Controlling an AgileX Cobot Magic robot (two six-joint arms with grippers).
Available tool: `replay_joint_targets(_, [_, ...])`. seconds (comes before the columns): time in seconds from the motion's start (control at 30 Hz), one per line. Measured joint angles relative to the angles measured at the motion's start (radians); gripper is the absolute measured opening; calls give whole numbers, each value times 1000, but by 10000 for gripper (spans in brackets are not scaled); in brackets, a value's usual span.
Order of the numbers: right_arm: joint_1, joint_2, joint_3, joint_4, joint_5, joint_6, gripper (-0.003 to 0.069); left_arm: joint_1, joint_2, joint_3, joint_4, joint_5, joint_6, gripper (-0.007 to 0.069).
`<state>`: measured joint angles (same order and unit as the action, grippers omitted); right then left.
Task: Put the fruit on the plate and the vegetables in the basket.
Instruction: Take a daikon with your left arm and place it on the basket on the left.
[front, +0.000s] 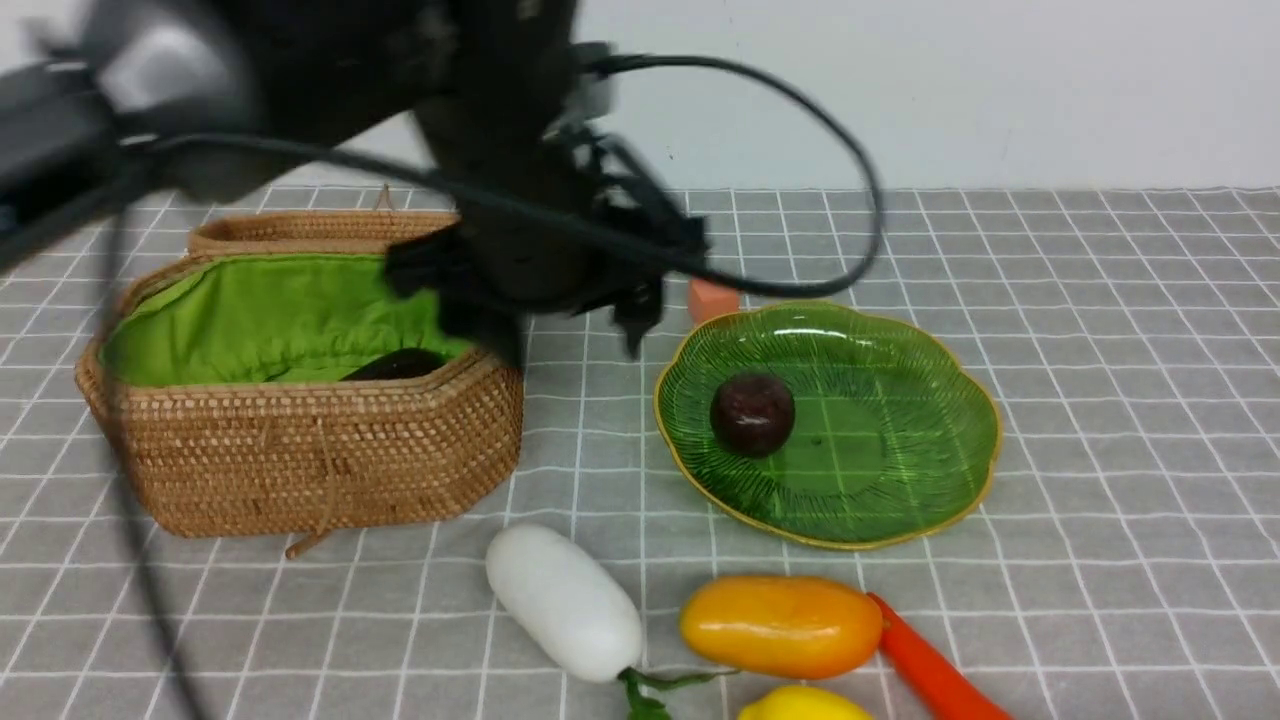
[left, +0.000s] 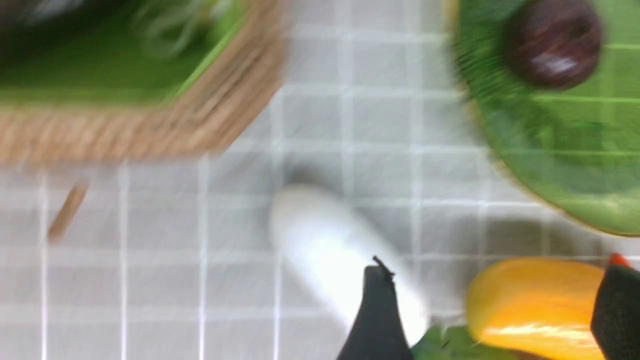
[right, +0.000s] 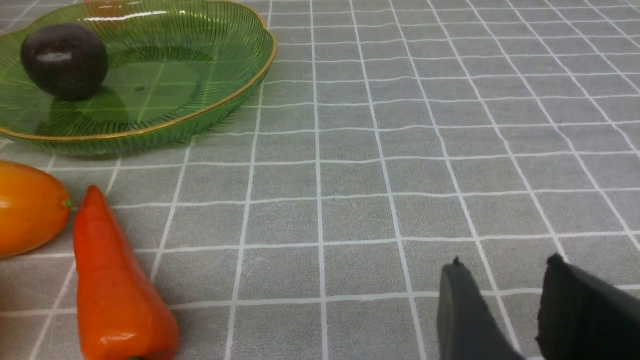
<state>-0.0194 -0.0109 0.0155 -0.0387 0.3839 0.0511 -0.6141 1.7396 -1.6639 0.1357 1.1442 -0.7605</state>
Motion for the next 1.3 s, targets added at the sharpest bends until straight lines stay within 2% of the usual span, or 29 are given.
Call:
replay_joint_targets(0.07, [0,0,0,0,0,0,241,0,-30,109,10,-34,-120,523])
replay_joint_targets(0.1, [0,0,0,0,0,0,241,0,-31,120,9,-42,-142,523])
replay_joint_targets(0.17, [0,0,0,0,0,0,241,0,-23,244,8,-123,-248,523])
replay_joint_targets(0.27, [0,0,0,0,0,0,241,0,23,307,-2,-214,-288,523])
replay_joint_targets(0.5, [0,0,0,0,0,0,241,0,202,318,-47,-327,-303,525])
replay_joint_targets(0.67, [0,0,0,0,0,0,241,0,220,305,-47,-318,-306,523])
replay_joint_targets(0.8, [0,0,0,0,0,0,241,0,197,305,-42,-303,-254,522])
replay_joint_targets(0.93, [0,0,0,0,0,0,241,17,87,229,-26,-228,-224,522])
replay_joint_targets(1.13, [0,0,0,0,0,0,241,143,-94,36,-27,-201,-184,522])
replay_joint_targets(1.2, [0,0,0,0,0,1,241,281,-149,-37,-24,-180,-183,521])
replay_joint_targets(1.3, [0,0,0,0,0,1,241,398,-161,-54,-9,-151,-211,521])
